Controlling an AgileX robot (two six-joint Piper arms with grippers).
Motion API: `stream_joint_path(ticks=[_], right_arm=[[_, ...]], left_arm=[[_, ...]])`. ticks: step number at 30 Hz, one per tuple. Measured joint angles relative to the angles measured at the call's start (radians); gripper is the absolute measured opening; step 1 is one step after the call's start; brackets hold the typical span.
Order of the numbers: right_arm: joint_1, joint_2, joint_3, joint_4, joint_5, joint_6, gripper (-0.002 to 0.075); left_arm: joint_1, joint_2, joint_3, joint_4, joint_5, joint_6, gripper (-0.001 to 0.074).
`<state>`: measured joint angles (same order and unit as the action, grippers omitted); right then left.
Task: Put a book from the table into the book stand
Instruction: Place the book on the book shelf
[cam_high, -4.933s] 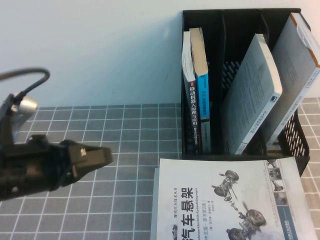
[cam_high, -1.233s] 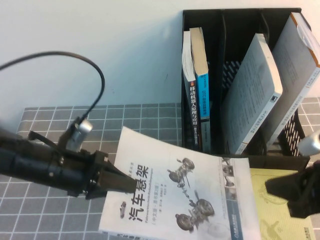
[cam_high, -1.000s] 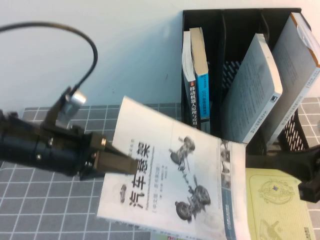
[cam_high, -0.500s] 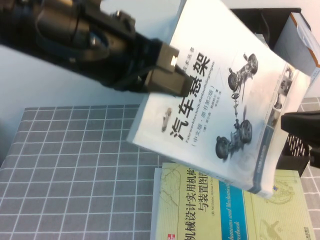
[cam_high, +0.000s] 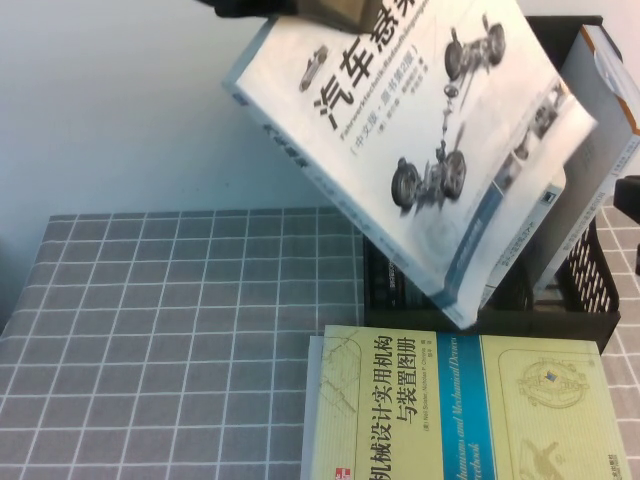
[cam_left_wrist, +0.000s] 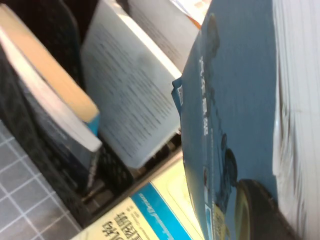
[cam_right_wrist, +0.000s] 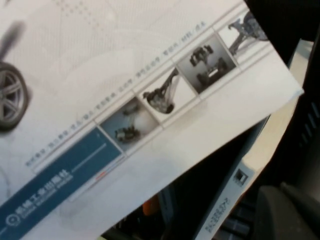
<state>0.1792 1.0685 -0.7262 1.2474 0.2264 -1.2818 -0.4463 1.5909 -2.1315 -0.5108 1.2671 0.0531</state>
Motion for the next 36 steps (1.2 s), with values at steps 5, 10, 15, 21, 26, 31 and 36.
stream_joint_path(ticks=[5, 10, 15, 21, 26, 31, 36], right_arm=[[0.0, 0.002, 0.0, 0.0, -0.006, -0.001, -0.0003], [0.0, 0.025, 0.0, 0.004, 0.0, -0.001, -0.0003], [0.0, 0.063, 0.0, 0.006, 0.027, -0.001, -0.0003], [0.0, 0.096, 0.0, 0.006, 0.023, -0.001, -0.0003], [0.0, 0.101, 0.0, 0.008, -0.037, -0.001, -0.0003], [0.0, 0.101, 0.0, 0.012, -0.055, -0.004, -0.0003], [0.0, 0.114, 0.0, 0.015, -0.053, -0.006, -0.0003]], left_arm=[[-0.002, 0.065, -0.06, 0.103, -0.036, -0.131, 0.0113], [-0.002, 0.145, -0.062, 0.157, -0.153, -0.254, 0.0113], [-0.002, 0.23, -0.062, 0.157, -0.231, -0.324, 0.0113], [-0.023, 0.292, -0.062, 0.165, -0.288, -0.383, 0.0113], [-0.088, 0.325, -0.062, 0.311, -0.311, -0.456, 0.0113], [-0.168, 0.351, -0.071, 0.399, -0.343, -0.485, 0.0113], [-0.205, 0.383, -0.08, 0.421, -0.401, -0.488, 0.0113]])
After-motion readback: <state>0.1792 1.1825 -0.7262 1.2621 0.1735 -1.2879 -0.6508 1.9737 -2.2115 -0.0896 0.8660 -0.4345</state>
